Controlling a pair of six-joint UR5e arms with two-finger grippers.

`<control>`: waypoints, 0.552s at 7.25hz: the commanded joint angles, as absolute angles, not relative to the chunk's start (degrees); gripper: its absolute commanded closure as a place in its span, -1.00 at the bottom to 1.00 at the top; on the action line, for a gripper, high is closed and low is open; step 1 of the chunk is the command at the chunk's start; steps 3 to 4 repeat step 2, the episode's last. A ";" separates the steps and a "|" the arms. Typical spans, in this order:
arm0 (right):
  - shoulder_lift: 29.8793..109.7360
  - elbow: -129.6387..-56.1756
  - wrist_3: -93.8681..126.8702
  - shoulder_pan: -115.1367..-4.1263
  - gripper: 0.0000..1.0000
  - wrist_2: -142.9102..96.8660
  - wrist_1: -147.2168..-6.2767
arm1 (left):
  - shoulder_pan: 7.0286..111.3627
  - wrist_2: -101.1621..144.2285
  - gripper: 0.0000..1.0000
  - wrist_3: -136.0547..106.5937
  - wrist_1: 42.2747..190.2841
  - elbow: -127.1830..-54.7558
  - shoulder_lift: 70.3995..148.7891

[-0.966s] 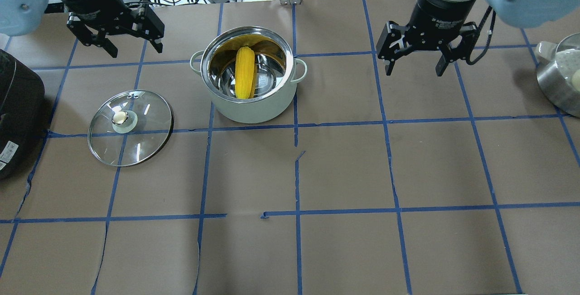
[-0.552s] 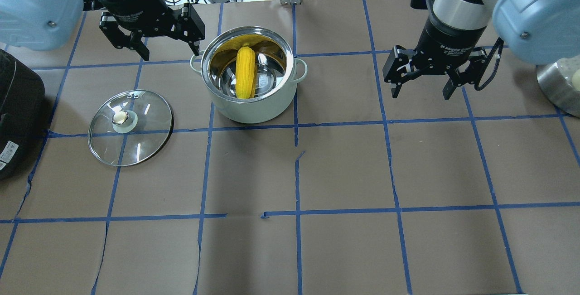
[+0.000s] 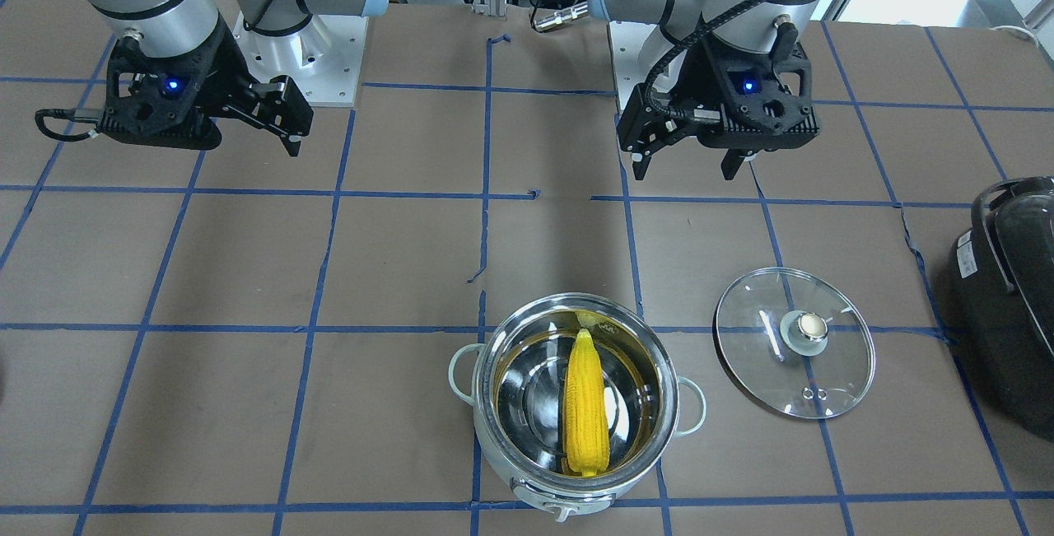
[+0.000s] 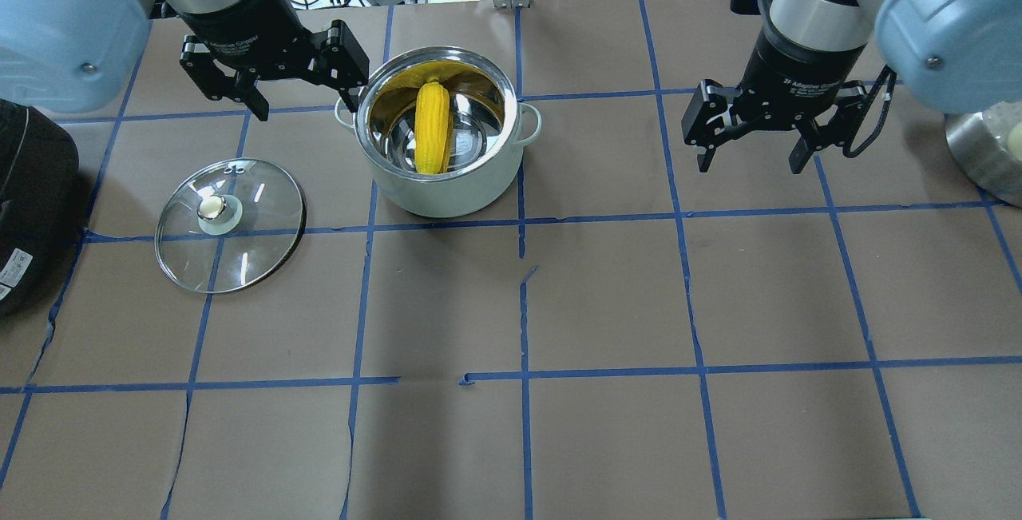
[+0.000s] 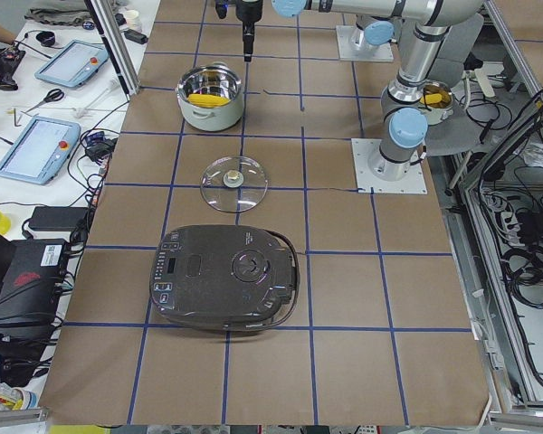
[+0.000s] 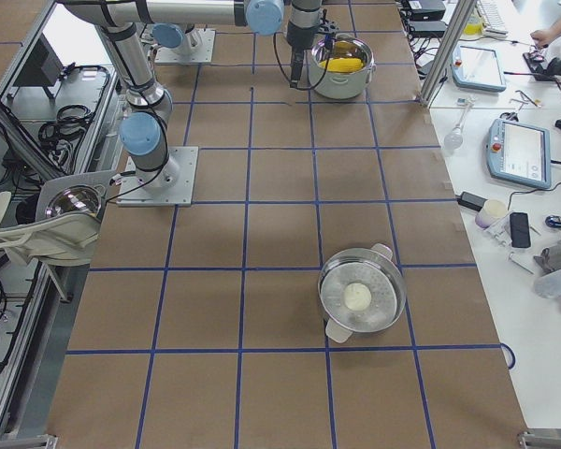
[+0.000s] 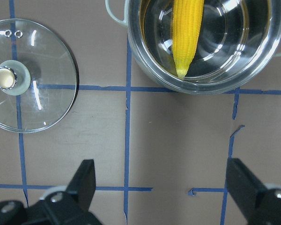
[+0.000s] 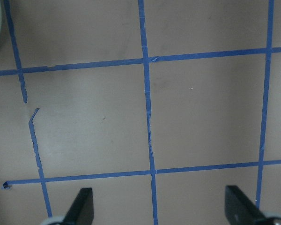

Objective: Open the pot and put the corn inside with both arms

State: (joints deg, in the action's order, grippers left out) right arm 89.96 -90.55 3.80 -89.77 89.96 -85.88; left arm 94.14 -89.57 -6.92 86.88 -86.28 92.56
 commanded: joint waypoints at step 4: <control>90.97 -89.91 3.78 -89.74 -1.00 89.91 -85.87 | 94.04 -89.82 -1.00 -6.94 86.92 -86.40 92.29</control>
